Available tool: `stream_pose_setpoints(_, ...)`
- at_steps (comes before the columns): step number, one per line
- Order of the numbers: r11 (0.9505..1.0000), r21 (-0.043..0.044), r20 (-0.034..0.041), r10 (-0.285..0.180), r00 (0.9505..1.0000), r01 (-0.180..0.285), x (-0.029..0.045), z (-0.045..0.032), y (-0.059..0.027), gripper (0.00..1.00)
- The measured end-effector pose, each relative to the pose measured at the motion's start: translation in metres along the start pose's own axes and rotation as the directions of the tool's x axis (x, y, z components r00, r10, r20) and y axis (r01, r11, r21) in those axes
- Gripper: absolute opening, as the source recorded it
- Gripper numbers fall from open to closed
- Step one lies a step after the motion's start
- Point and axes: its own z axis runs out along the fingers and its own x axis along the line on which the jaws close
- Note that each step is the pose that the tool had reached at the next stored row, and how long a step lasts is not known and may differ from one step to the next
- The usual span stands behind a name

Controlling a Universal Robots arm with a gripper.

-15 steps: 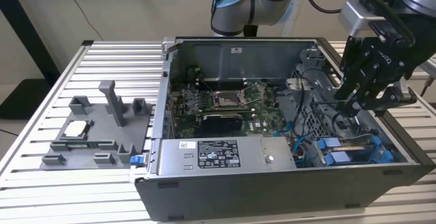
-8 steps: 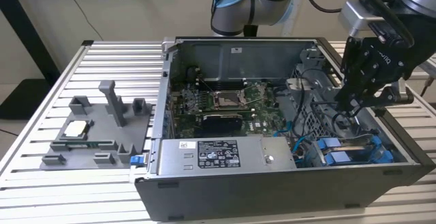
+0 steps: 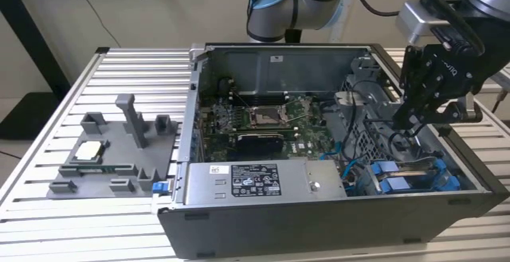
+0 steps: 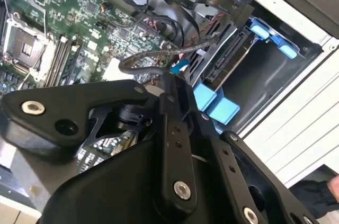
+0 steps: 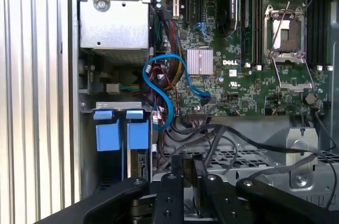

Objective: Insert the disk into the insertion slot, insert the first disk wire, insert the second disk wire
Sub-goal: 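Insert the first disk wire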

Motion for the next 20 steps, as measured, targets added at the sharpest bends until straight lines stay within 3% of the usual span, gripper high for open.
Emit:
stream_pose_setpoints(3,1.0000,0.0002,-0.0101,0.000,0.9999,0.000,0.0010,0.0008,-0.0001,0.19)
stream_pose_setpoints(9,1.0000,0.0010,-0.0195,0.001,0.9998,-0.001,0.0063,0.0038,-0.0006,0.19)
stream_pose_setpoints(11,1.0000,0.0024,-0.0268,0.001,0.9996,-0.001,0.0069,0.0047,-0.0008,0.19)
stream_pose_setpoints(16,0.9999,0.0172,-0.0404,0.000,0.9992,0.001,0.0087,0.0070,-0.0013,0.19)
stream_pose_setpoints(20,0.9998,0.0209,-0.0417,-0.001,0.9991,0.002,0.0138,0.0106,-0.0051,0.19)
